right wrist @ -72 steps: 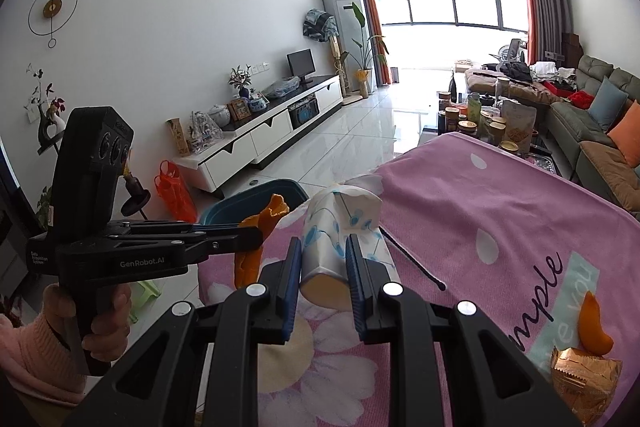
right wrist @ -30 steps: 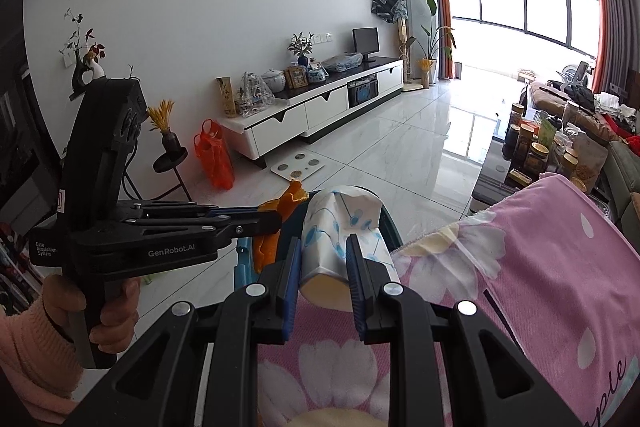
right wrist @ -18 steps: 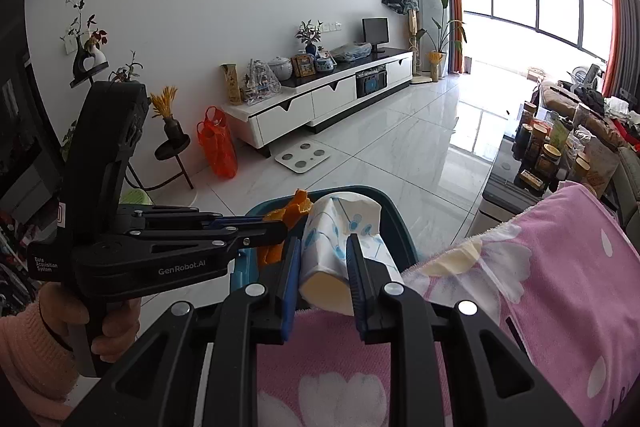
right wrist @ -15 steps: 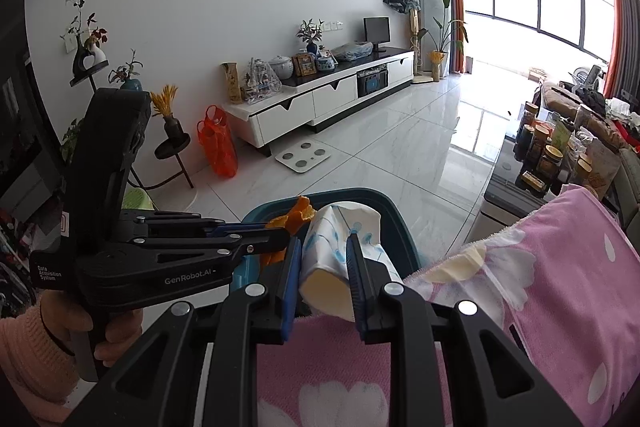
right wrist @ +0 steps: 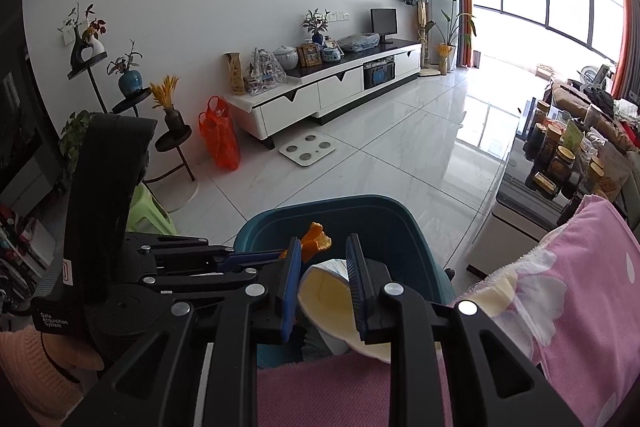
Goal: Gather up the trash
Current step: 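Carry orange peel and paper cup to the teal bin and release both, then lift both open tools up out of the teal bin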
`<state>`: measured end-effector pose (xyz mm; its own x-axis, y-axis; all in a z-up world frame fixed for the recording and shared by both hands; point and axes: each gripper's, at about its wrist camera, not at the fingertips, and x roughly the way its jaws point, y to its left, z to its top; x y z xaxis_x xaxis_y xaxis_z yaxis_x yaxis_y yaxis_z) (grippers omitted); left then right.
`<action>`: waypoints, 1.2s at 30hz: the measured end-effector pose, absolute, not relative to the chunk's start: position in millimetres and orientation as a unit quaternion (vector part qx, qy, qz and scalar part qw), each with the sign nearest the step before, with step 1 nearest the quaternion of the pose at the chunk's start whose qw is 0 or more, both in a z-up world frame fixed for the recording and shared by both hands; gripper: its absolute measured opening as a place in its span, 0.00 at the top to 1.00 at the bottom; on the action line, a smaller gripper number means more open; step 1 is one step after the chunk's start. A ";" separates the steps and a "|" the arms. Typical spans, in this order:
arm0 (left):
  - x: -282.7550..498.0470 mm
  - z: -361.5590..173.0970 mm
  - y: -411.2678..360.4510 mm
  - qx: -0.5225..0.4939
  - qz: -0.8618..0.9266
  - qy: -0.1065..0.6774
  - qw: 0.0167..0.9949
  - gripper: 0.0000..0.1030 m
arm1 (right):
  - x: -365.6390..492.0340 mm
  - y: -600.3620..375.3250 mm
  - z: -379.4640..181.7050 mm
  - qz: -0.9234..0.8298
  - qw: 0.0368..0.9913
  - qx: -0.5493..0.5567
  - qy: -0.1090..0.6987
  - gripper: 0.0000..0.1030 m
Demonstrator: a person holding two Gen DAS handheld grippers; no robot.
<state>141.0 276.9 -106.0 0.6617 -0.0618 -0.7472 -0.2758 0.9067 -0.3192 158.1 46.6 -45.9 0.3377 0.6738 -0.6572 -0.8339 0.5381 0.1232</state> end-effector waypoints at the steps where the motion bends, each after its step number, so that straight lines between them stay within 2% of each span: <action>1: 142.4 -108.9 278.3 -0.209 0.062 0.409 0.886 0.89 | 159.8 50.0 -47.1 0.466 0.808 -0.117 0.341 0.79; 7: 152.9 -124.2 277.5 -0.213 0.067 0.420 0.879 0.85 | 169.5 65.3 -55.0 0.462 0.804 -0.113 0.357 0.80; 10: 157.5 -128.0 277.5 -0.217 0.067 0.421 0.878 0.75 | 174.9 68.3 -58.4 0.454 0.806 -0.106 0.366 0.70; 17: 157.1 -124.8 277.5 -0.216 0.073 0.412 0.882 0.67 | 175.0 58.5 -57.7 0.450 0.809 -0.096 0.366 0.70; 22: 147.5 -110.3 265.0 -0.201 0.072 0.391 0.895 0.61 | 169.5 40.4 -49.8 0.450 0.814 -0.083 0.358 0.70; 28: 128.0 -84.8 244.2 -0.174 0.063 0.358 0.915 0.48 | 157.2 11.6 -37.1 0.448 0.824 -0.072 0.339 0.64; 33: 109.0 -65.7 218.0 -0.153 0.040 0.332 0.930 0.34 | 147.3 -25.2 -28.1 0.440 0.834 -0.048 0.329 0.60; 36: 99.3 -57.0 197.4 -0.137 0.015 0.321 0.937 0.31 | 143.8 -51.9 -23.3 0.430 0.842 -0.031 0.325 0.58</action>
